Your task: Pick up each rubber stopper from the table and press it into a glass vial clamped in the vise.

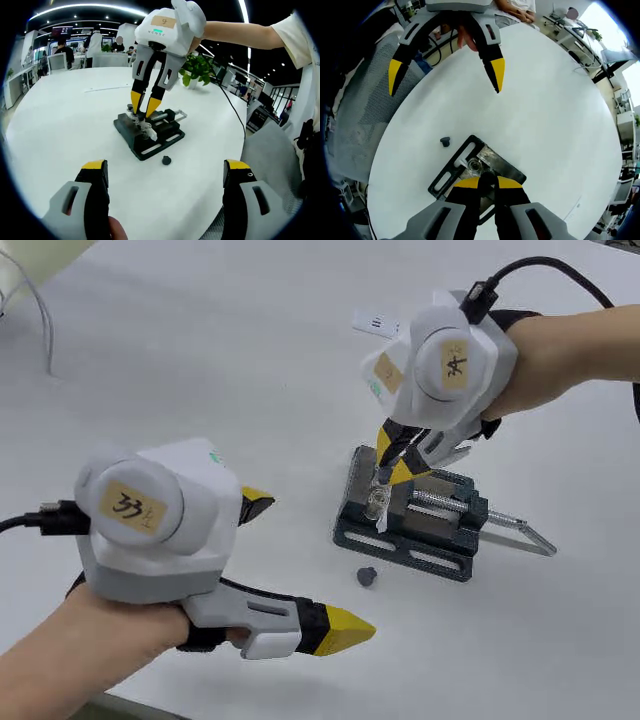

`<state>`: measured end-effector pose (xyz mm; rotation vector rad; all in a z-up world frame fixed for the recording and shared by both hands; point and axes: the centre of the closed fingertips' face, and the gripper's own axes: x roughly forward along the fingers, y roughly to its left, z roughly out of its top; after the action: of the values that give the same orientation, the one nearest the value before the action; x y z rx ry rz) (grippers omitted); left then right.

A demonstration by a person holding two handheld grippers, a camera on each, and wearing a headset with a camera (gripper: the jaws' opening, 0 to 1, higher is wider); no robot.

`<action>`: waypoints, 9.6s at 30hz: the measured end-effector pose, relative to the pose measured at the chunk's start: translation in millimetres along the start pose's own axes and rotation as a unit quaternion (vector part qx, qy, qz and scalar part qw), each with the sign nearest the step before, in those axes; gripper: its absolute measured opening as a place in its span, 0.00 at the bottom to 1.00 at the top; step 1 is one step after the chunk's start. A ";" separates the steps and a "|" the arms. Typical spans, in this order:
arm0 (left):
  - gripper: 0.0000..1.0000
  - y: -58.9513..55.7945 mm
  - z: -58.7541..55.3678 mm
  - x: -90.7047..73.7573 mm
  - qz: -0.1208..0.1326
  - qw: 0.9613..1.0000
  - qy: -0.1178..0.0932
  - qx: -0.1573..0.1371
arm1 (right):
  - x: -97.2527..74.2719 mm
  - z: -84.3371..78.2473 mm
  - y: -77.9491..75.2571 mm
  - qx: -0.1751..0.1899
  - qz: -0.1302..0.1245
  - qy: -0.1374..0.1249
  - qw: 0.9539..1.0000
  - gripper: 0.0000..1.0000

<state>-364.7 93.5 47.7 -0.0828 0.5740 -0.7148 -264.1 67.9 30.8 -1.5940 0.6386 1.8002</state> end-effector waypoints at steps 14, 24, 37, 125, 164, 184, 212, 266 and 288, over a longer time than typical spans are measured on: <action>0.94 -8.5 3.8 3.8 -0.006 1.000 -0.001 -0.002 | 0.9 -2.2 -0.2 0.094 -0.021 -0.030 0.995 0.03; 0.94 -10.2 5.9 3.4 -0.006 1.000 -0.003 -0.004 | 0.6 -0.1 2.0 0.113 -0.034 -0.032 0.992 0.04; 0.93 -8.4 6.7 3.3 -0.006 1.000 -0.004 -0.004 | 0.2 -0.7 2.9 0.079 -0.038 -0.041 0.995 0.06; 0.89 -0.5 12.1 8.6 -0.009 0.999 -0.029 -0.018 | -1.6 -3.2 6.2 0.180 0.033 -0.018 0.983 0.00; 0.89 3.8 16.9 17.0 -0.010 0.999 -0.034 -0.022 | 2.9 -0.4 4.5 0.169 0.056 0.100 0.979 0.00; 0.89 6.7 32.4 4.7 0.001 0.999 -0.045 -0.011 | -1.0 -4.2 5.1 0.182 0.030 0.035 0.982 0.00; 0.90 6.8 37.4 -5.5 0.014 0.999 -0.047 -0.001 | -4.3 -8.1 8.1 0.166 0.017 0.003 0.986 0.02; 0.99 5.3 27.8 -20.1 0.031 0.999 -0.025 0.028 | 8.4 30.8 69.9 0.322 -0.108 -0.219 0.915 0.84; 0.97 1.2 22.3 -20.2 0.025 0.999 -0.021 0.021 | 49.8 36.2 76.6 0.447 -0.102 -0.225 0.860 0.26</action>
<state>-364.6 104.7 75.6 -0.0444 0.5192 -0.6754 -347.7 49.6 -17.4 -0.5592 0.8594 1.3159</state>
